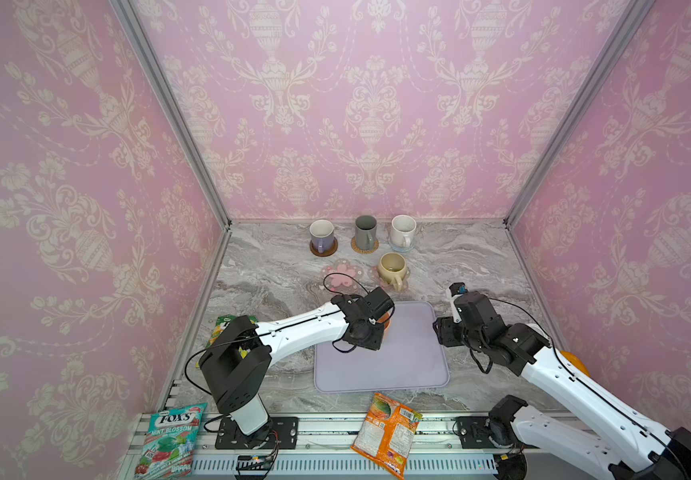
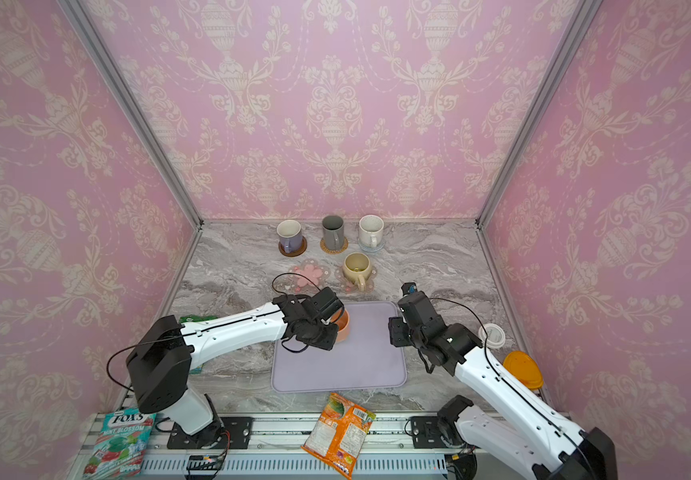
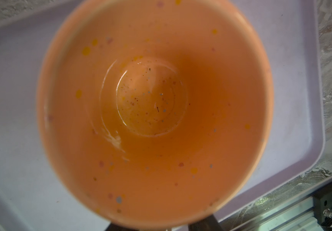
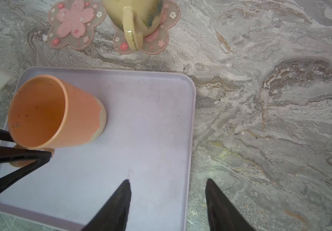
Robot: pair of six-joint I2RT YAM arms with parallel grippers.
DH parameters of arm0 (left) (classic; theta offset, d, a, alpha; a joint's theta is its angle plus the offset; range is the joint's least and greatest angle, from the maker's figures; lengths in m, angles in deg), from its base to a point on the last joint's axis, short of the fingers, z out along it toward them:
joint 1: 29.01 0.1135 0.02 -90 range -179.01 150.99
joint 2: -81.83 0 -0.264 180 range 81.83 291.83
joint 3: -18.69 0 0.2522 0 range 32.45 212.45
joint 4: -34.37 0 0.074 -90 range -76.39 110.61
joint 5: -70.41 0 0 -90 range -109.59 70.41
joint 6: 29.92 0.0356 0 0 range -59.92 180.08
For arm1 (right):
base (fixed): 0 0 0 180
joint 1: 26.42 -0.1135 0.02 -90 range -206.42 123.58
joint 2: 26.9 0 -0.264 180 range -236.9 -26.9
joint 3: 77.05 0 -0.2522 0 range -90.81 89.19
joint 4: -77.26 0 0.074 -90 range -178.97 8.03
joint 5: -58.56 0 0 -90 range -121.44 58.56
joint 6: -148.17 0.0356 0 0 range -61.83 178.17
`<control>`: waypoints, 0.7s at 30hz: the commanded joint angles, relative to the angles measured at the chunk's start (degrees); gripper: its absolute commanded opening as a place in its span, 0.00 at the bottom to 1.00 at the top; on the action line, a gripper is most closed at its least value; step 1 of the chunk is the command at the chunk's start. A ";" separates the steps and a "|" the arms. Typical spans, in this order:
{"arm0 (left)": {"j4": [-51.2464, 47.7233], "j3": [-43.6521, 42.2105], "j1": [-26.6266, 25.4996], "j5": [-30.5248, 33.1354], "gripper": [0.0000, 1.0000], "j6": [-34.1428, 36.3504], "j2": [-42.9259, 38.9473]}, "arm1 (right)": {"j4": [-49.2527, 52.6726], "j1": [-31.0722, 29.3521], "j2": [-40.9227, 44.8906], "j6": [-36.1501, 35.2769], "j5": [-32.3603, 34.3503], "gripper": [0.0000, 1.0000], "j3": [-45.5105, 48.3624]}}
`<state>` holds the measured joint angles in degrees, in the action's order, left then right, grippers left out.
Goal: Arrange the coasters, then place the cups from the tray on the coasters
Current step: 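Grasp the orange mug rim with the left gripper while the right gripper draws back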
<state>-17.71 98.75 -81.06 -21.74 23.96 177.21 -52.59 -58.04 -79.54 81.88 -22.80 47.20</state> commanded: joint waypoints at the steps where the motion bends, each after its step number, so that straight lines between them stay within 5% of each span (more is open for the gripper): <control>1: 0.53 -1.23 -0.17 3.34 0.34 -1.28 0.88 | -0.87 0.40 -0.52 -0.94 -1.30 0.61 0.53; 10: -0.99 -1.44 -0.16 6.84 0.12 1.29 -0.08 | -1.14 0.67 -0.97 -0.76 -1.79 0.61 0.34; 21: -7.71 -0.52 0.10 13.13 0.00 7.19 -2.88 | -1.57 1.24 -2.24 -1.44 -2.18 0.61 -0.23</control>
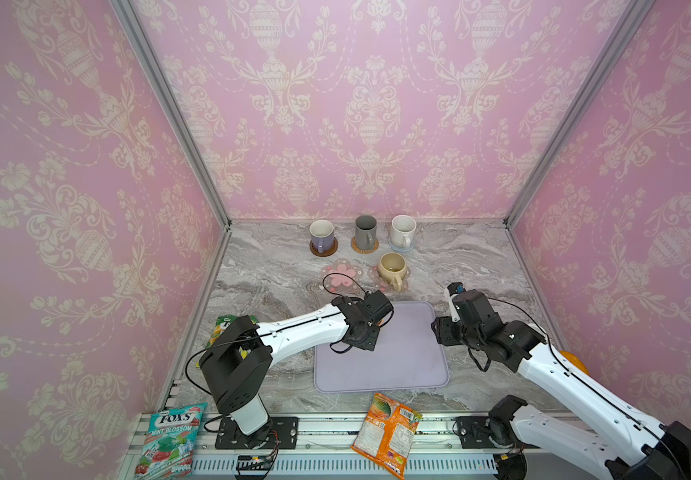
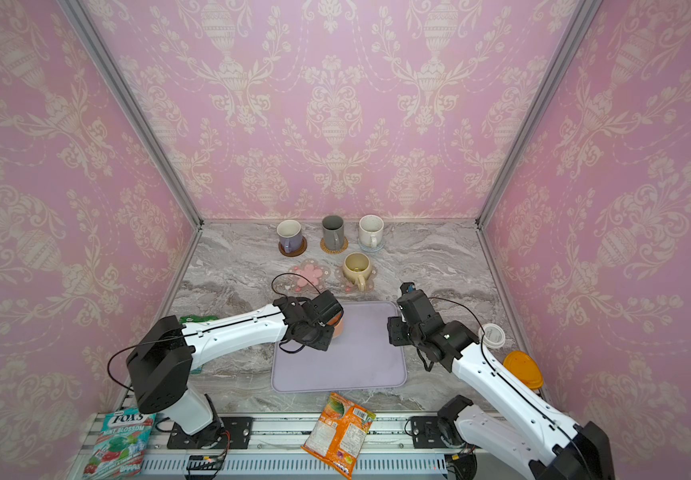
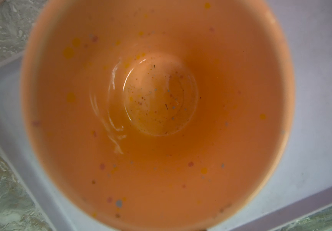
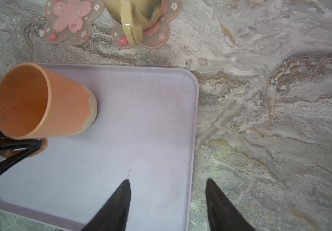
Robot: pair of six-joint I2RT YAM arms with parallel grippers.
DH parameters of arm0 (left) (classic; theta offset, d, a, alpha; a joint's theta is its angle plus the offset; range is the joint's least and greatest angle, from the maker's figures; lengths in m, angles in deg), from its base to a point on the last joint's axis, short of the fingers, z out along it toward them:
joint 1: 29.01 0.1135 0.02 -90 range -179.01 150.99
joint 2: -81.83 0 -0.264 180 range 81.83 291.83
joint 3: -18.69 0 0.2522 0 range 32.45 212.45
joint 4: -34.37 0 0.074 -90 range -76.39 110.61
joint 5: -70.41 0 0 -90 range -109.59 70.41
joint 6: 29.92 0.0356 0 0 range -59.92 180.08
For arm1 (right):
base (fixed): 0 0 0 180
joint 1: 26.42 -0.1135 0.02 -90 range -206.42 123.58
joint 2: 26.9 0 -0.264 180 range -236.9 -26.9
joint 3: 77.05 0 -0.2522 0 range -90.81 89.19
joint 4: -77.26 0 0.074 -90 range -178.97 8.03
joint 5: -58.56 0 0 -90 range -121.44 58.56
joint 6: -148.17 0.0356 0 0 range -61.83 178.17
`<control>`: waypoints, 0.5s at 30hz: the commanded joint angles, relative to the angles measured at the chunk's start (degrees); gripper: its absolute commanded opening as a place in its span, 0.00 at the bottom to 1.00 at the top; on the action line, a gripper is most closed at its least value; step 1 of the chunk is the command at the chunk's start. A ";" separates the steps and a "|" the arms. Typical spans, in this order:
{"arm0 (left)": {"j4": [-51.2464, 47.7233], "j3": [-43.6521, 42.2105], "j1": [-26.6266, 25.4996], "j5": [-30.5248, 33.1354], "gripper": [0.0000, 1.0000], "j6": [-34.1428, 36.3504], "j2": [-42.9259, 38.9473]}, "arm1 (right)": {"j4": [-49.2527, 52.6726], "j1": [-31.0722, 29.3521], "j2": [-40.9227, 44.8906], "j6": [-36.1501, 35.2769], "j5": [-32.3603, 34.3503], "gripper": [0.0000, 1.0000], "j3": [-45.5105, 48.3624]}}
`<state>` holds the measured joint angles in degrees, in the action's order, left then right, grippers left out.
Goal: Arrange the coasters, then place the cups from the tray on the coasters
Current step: 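Grasp the orange mug rim with the left gripper while the right gripper draws back, then carry the orange mug off the tray toward the pink flower coaster with the left gripper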
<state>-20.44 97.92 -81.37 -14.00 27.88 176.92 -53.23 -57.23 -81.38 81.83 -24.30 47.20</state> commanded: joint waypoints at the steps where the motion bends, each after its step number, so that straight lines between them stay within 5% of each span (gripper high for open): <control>1: -5.74 0.36 0.54 6.20 0.00 3.74 -3.07 | -1.02 0.43 -0.55 -1.42 -0.72 0.61 -0.31; 15: -12.50 1.24 3.46 13.35 0.00 7.69 -8.25 | -2.00 0.88 -1.51 -1.74 -1.19 0.61 0.07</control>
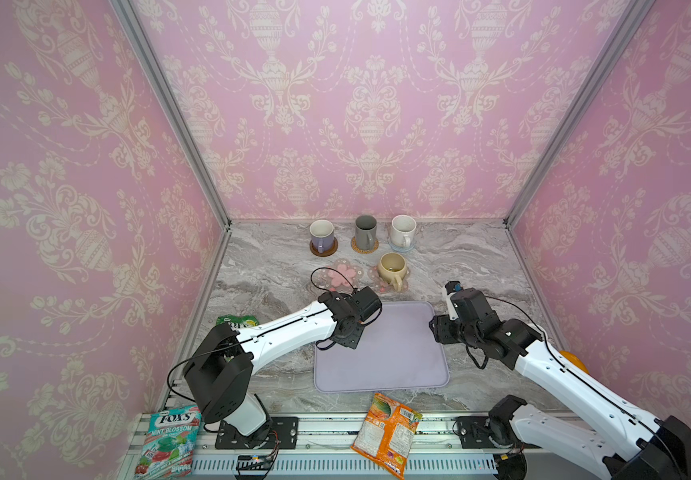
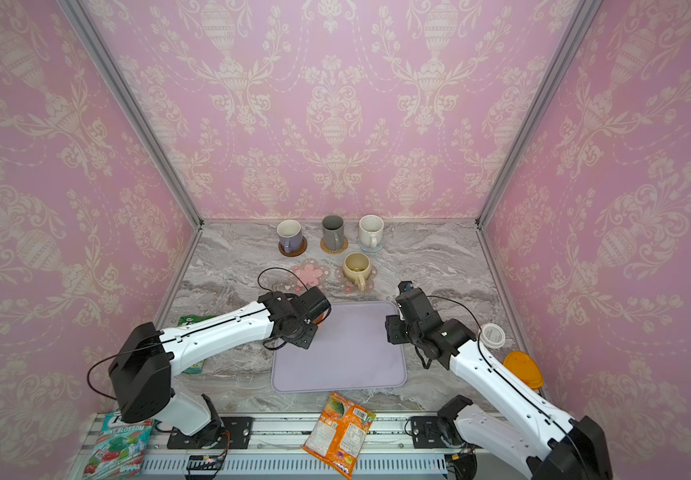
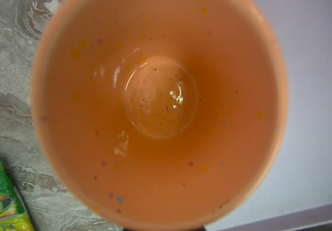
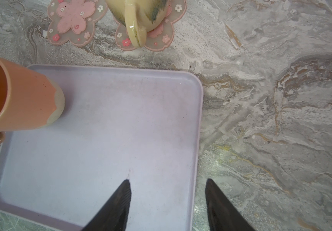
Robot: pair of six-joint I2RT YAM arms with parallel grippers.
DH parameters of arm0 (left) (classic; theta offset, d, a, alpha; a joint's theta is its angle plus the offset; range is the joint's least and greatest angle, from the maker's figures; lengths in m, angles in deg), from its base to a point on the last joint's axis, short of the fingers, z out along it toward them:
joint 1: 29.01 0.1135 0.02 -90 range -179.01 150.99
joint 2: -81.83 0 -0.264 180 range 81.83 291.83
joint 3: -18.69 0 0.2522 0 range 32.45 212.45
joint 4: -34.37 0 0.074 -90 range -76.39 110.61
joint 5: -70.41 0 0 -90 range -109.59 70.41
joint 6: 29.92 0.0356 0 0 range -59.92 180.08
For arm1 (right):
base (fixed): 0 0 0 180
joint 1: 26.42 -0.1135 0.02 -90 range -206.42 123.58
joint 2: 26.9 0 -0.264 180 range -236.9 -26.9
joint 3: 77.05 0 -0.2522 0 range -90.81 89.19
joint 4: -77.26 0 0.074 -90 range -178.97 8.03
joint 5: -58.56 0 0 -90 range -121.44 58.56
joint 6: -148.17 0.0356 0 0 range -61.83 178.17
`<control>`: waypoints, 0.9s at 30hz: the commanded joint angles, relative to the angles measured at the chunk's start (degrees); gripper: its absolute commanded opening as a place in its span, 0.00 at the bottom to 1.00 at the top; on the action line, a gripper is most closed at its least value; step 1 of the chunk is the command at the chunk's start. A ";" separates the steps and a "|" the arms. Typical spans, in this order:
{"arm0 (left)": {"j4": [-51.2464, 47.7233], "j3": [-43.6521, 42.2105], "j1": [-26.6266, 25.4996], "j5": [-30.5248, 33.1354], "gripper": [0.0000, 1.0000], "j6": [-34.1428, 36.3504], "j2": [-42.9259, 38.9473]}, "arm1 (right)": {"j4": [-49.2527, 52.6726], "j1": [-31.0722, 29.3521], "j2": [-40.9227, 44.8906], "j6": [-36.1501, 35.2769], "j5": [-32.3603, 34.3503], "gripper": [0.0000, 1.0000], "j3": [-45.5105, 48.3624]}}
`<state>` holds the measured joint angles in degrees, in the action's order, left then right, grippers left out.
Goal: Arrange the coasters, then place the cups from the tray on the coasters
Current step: 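Carry the orange mug off the tray toward the pink flower coaster with the left gripper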
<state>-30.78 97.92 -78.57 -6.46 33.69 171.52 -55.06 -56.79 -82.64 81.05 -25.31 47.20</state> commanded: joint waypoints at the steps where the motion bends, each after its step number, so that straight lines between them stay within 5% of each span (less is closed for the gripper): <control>1: -2.42 1.24 0.99 6.60 0.00 2.19 -3.18 | -0.22 0.49 -0.12 -0.99 -0.10 0.61 0.24; 12: 0.31 4.41 8.37 5.82 0.00 6.01 -2.83 | -0.86 1.52 -0.97 -1.96 -0.10 0.61 0.25; 27: 5.29 16.61 15.89 1.71 0.00 12.33 8.21 | 0.19 4.85 -0.83 -4.14 -0.20 0.61 0.16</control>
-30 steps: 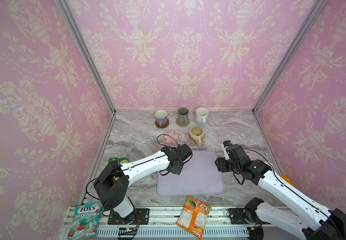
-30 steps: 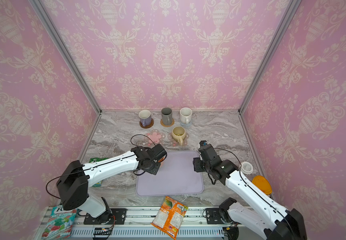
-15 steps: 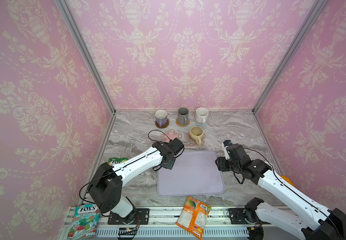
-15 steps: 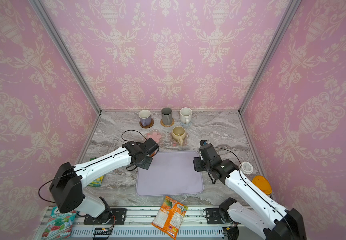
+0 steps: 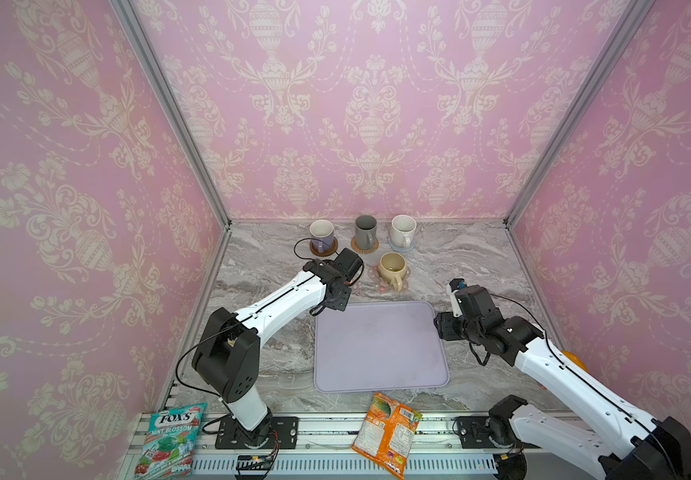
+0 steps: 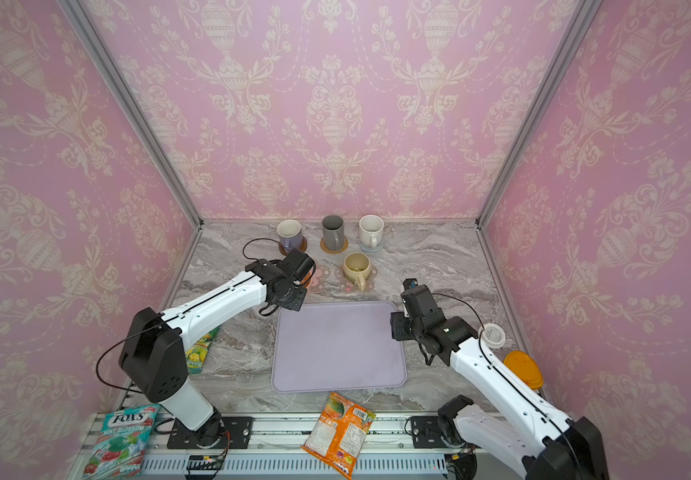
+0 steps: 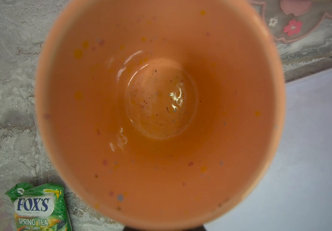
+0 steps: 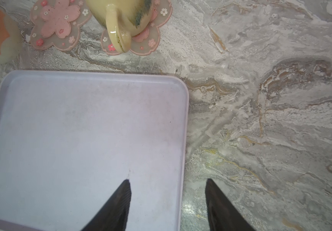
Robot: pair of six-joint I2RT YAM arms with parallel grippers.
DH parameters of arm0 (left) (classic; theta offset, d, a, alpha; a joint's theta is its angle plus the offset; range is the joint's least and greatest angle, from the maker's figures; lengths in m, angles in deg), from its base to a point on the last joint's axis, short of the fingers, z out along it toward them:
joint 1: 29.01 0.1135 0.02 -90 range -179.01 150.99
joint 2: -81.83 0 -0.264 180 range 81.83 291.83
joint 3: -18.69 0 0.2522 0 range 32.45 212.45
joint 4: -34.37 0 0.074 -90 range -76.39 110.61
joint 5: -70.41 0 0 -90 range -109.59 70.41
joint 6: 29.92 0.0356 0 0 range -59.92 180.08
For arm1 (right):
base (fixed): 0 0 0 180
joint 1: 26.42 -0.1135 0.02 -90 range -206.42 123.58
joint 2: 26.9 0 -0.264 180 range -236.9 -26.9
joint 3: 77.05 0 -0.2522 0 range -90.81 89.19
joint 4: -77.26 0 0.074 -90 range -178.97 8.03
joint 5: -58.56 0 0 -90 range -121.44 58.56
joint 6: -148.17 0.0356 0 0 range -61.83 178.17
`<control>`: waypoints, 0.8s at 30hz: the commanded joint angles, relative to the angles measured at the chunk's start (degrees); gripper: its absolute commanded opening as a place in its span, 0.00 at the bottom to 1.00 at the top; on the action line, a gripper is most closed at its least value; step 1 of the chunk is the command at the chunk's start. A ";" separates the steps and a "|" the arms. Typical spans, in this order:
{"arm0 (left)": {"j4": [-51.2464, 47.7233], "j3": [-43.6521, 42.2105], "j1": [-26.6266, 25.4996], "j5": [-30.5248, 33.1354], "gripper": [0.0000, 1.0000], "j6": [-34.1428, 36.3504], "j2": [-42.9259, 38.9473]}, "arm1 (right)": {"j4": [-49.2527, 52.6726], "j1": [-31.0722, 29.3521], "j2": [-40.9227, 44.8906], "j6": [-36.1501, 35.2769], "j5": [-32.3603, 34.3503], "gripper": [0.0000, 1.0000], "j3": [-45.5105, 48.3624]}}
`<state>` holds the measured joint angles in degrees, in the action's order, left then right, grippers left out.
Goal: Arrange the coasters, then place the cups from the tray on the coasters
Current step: 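Carry the orange mug off the tray toward the pink flower coaster with the left gripper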
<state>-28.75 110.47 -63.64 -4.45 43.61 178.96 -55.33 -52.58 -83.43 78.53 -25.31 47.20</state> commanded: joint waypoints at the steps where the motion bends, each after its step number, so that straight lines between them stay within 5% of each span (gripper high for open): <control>1: 3.22 5.01 1.34 -0.43 0.00 2.79 1.69 | 0.45 0.92 -0.06 -1.79 -0.23 0.61 0.16; 24: 3.12 19.31 5.97 -3.43 0.00 -0.65 16.53 | -2.04 5.86 -6.45 -3.12 -3.55 0.61 -2.12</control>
<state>-27.00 126.75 -58.66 -8.47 45.23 195.81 -56.13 -47.11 -89.09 76.48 -27.87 47.02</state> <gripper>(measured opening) 0.206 0.613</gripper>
